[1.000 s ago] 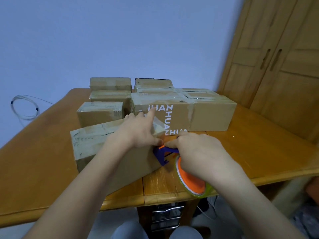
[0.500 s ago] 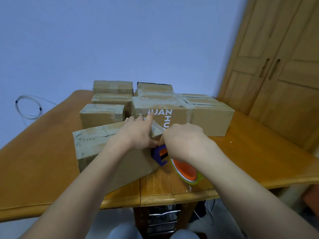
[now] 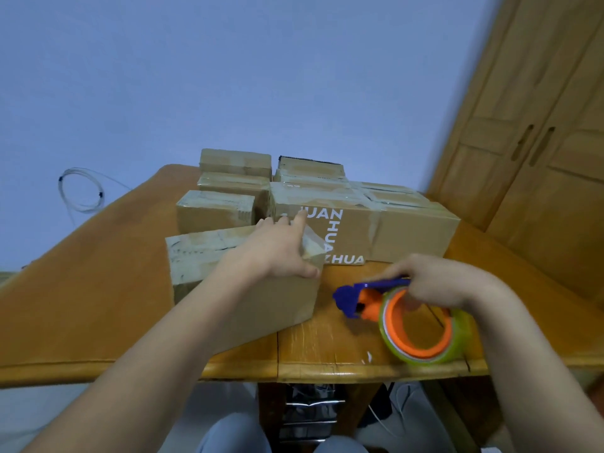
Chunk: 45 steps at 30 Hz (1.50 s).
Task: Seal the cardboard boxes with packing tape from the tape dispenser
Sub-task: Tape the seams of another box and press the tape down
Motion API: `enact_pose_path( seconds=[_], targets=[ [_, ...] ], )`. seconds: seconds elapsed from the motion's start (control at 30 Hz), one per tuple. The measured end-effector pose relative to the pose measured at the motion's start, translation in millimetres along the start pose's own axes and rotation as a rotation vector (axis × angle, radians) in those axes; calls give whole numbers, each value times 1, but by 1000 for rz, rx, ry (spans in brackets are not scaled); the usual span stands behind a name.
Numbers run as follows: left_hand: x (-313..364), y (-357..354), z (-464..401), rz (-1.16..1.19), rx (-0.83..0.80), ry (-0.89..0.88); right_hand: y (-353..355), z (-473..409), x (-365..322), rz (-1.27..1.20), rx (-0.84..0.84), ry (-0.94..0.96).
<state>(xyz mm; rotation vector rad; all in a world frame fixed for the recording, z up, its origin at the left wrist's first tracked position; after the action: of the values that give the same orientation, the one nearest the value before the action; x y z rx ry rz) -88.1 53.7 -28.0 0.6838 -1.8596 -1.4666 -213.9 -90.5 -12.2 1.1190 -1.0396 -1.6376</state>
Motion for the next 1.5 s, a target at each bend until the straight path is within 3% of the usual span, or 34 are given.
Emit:
enact_pose_path(
  seconds=[0.2,0.3,0.5,0.63,0.73,0.83,0.93,1.0,1.23,1.5],
  targets=[
    [-2,5,12,39,-42,-105,-31,-20,81,-680,181,-194],
    [-3,6,17,62,-102,-144,-54,-42,101,-857,264,-280],
    [-3,4,26,155,-259,-255,-55,-68,114,-900,430,-306],
    [0,-4,26,74,-261,-294,-41,-78,127,-635,609,-314],
    [0,0,28,161,-246,-292,-17,-62,115,-392,870,-199],
    [-4,16,28,478,-170,-176,-10,-40,71,-492,1110,69],
    [-12,23,19,370,-24,-85,-29,-34,4,-604,1133,440],
    [-13,16,16,224,-56,-42,-46,-39,-29,-641,1096,614],
    [-16,13,15,186,-70,8,-74,-63,-38,-776,1216,678],
    [-16,14,15,222,-57,-2,-79,-63,-40,-777,1143,695]
  ],
)
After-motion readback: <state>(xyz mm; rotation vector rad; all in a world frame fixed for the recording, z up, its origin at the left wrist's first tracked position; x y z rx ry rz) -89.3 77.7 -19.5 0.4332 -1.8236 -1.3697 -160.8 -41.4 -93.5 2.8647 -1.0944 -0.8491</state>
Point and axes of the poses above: each hand's wrist, its own z-axis away from the middle knuckle, its own y-axis out of the back of the hand, x = y × z, the point moved 7 cm from there along -z, towards the middle knuckle, and after that the axes turned 3 degrees about x, right-handed, at the moved point
